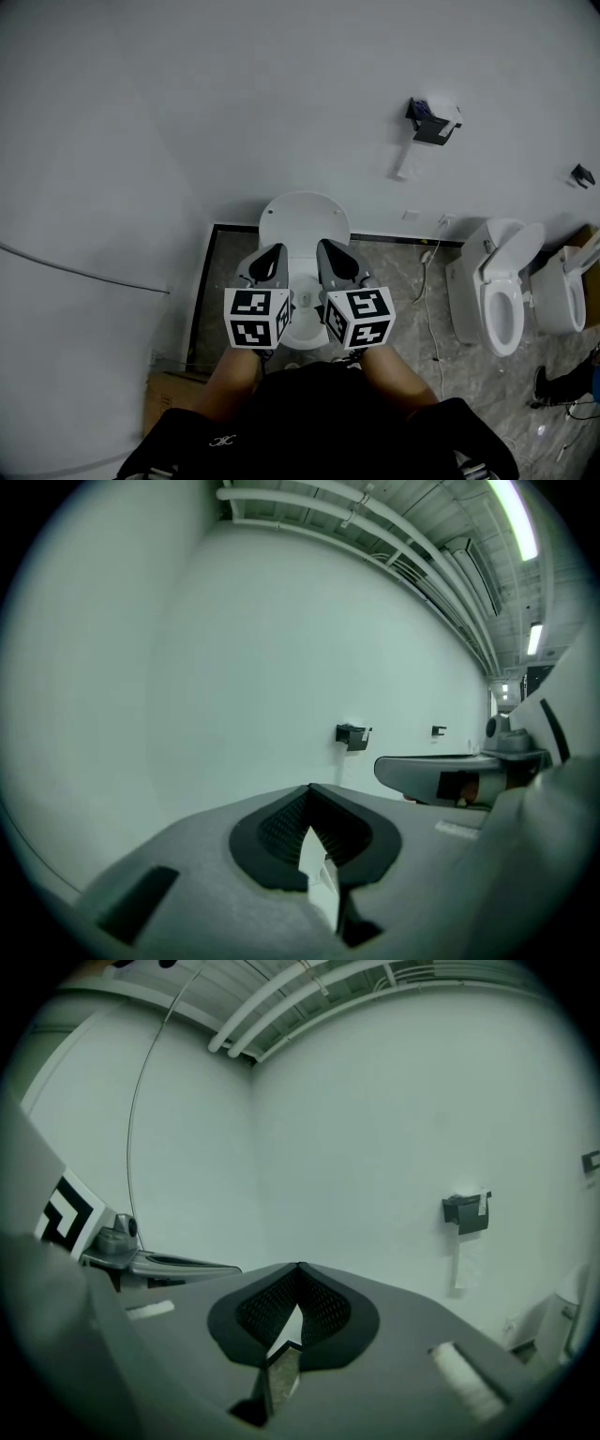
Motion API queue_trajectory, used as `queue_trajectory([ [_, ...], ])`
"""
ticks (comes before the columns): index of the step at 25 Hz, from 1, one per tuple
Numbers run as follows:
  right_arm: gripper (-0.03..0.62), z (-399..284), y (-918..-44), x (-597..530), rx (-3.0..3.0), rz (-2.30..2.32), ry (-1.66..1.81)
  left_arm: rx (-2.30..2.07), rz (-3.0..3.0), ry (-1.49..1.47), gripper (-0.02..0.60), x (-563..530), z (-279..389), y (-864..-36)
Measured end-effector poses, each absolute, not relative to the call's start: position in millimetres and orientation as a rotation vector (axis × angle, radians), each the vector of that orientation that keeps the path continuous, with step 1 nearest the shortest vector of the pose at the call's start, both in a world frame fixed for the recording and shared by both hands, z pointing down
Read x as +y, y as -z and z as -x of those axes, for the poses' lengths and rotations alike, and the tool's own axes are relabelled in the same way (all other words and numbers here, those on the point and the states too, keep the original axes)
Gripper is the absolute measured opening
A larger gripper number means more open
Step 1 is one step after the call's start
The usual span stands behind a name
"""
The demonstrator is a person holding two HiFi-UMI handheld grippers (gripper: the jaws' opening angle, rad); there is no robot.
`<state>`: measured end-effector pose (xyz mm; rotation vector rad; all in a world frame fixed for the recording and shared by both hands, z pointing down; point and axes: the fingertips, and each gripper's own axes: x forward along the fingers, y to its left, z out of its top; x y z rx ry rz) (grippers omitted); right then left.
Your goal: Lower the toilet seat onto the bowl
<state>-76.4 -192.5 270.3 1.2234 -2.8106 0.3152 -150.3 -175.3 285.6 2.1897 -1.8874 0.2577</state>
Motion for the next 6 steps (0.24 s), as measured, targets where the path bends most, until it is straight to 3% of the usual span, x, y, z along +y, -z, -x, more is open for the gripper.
queue_trajectory([
  [6, 0.008, 76.6, -272.4, -196.6, -2.811, -1.205, -0.284, -1.88, -2.194, -0.256, 0.011, -182.1, 146.2, -287.1],
])
